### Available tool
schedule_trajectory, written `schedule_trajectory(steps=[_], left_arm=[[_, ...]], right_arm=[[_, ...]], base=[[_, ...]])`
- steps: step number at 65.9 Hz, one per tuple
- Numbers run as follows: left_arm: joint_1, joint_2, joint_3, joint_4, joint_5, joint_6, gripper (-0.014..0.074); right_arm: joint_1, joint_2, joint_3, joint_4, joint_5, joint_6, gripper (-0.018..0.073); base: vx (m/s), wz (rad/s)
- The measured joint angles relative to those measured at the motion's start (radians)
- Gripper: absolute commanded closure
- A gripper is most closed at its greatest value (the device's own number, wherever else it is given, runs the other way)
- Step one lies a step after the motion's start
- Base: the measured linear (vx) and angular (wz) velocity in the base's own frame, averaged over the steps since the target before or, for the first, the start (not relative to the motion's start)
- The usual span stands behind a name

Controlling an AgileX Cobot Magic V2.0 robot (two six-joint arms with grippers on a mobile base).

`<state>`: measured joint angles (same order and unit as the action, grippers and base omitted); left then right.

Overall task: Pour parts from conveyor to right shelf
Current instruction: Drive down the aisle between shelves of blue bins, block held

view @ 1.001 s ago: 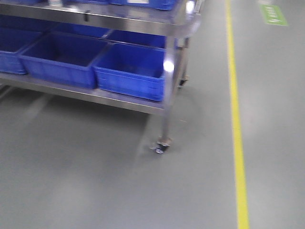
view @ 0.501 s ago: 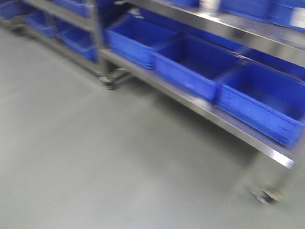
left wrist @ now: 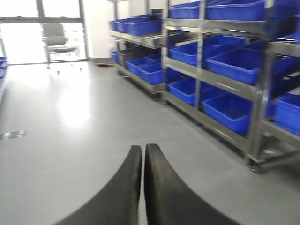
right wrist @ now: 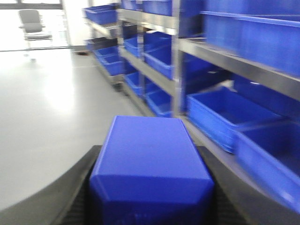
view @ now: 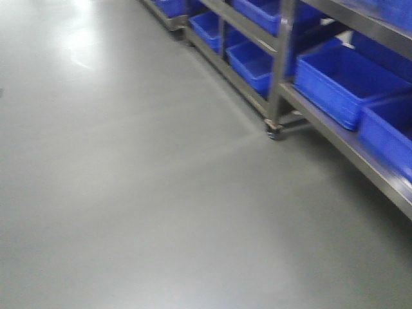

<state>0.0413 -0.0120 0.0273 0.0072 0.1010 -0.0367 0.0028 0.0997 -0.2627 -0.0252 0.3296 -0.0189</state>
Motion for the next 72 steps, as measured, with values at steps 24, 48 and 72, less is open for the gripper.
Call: schedule_trajectory(steps=[24,48,72], left_arm=[[0.000,0.000,0.000,0.000,0.000,0.000,0.0603],[0.000,0.000,0.000,0.000,0.000,0.000,0.0603],[0.000,0.000,0.000,0.000,0.000,0.000,0.0603]], right_arm=[[0.000,0.000,0.000,0.000,0.000,0.000,0.0564],[0.000,0.000,0.000,0.000,0.000,0.000,0.0564],[0.000,0.000,0.000,0.000,0.000,0.000,0.0564]], base=[[0.33,0.65],[0.36,0.35],[0.47,0.08]])
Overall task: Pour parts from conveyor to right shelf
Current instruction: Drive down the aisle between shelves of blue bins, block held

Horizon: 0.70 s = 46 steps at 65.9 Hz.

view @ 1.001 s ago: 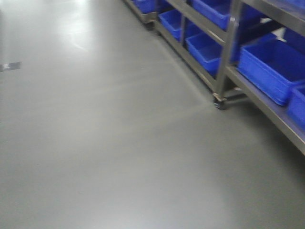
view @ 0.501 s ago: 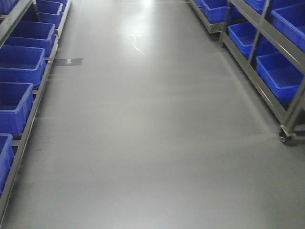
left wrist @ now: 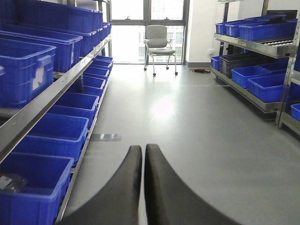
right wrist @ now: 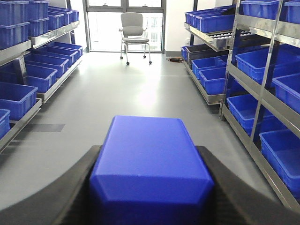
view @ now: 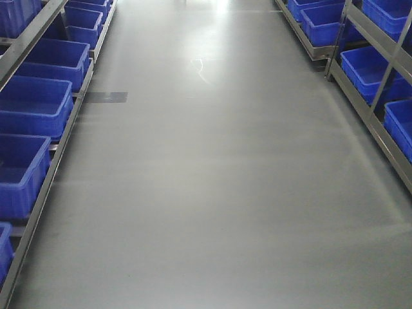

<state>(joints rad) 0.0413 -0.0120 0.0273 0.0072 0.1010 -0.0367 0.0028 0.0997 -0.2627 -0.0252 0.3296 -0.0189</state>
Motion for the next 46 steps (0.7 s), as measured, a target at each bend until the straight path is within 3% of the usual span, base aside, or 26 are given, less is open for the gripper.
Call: schedule_trajectory(steps=[46], left_arm=[[0.000,0.000,0.000,0.000,0.000,0.000,0.0603]], right_arm=[[0.000,0.000,0.000,0.000,0.000,0.000,0.0564]], base=[[0.59,-0.12]])
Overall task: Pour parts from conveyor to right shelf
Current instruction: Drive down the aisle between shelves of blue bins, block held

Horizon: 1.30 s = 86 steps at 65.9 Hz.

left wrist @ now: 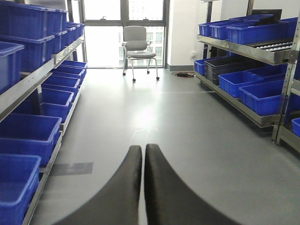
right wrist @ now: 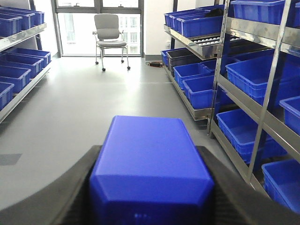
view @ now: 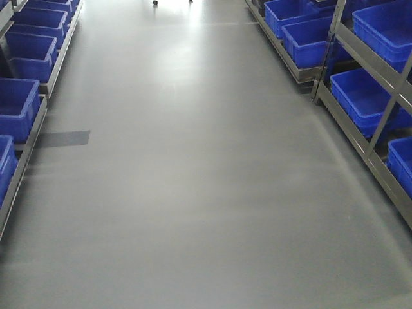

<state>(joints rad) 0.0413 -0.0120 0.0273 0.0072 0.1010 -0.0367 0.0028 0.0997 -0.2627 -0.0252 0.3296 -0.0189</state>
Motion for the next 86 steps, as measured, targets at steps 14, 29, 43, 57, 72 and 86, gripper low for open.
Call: schedule_trajectory(steps=[14,29,43,57,72,86], left_arm=[[0.000,0.000,0.000,0.000,0.000,0.000,0.0603],[0.000,0.000,0.000,0.000,0.000,0.000,0.0603],[0.000,0.000,0.000,0.000,0.000,0.000,0.0603],[0.000,0.000,0.000,0.000,0.000,0.000,0.0603],[0.000,0.000,0.000,0.000,0.000,0.000,0.0603],[0.000,0.000,0.000,0.000,0.000,0.000,0.0603]], right_arm=[[0.000,0.000,0.000,0.000,0.000,0.000,0.0564],[0.000,0.000,0.000,0.000,0.000,0.000,0.0564],[0.000,0.000,0.000,0.000,0.000,0.000,0.0564],[0.000,0.000,0.000,0.000,0.000,0.000,0.0564],[0.000,0.000,0.000,0.000,0.000,0.000,0.0564],[0.000,0.000,0.000,0.000,0.000,0.000,0.0564]], base=[[0.61,-0.04],[0.61,0.07],[0.60,0.14],[0.57,0.10],[0.54,-0.02],[0.52,-0.07]])
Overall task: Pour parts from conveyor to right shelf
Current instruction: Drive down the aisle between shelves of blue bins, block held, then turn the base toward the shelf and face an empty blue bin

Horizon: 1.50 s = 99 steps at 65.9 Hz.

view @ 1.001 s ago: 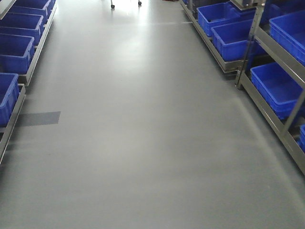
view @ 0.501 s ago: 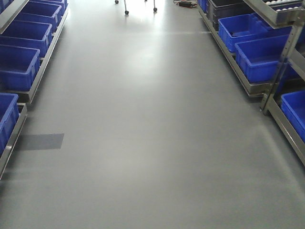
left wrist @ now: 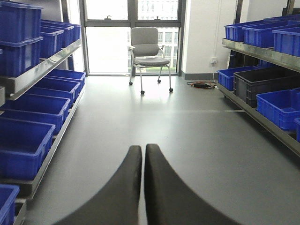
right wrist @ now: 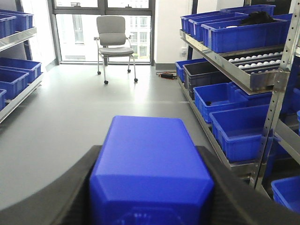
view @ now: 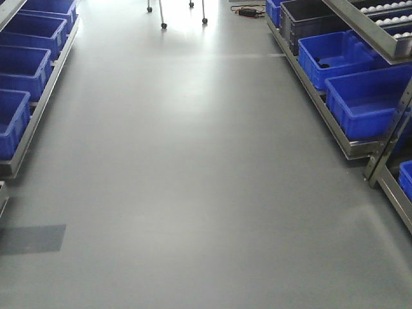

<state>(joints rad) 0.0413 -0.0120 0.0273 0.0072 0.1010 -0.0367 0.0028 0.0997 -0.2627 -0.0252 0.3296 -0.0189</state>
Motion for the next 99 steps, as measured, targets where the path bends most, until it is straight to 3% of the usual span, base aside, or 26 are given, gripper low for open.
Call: schedule_trajectory(steps=[39,99], left_arm=[[0.000,0.000,0.000,0.000,0.000,0.000,0.0603],[0.000,0.000,0.000,0.000,0.000,0.000,0.0603]], right_arm=[[0.000,0.000,0.000,0.000,0.000,0.000,0.0564],[0.000,0.000,0.000,0.000,0.000,0.000,0.0564]], base=[[0.44,0.12],[0.25,0.89]])
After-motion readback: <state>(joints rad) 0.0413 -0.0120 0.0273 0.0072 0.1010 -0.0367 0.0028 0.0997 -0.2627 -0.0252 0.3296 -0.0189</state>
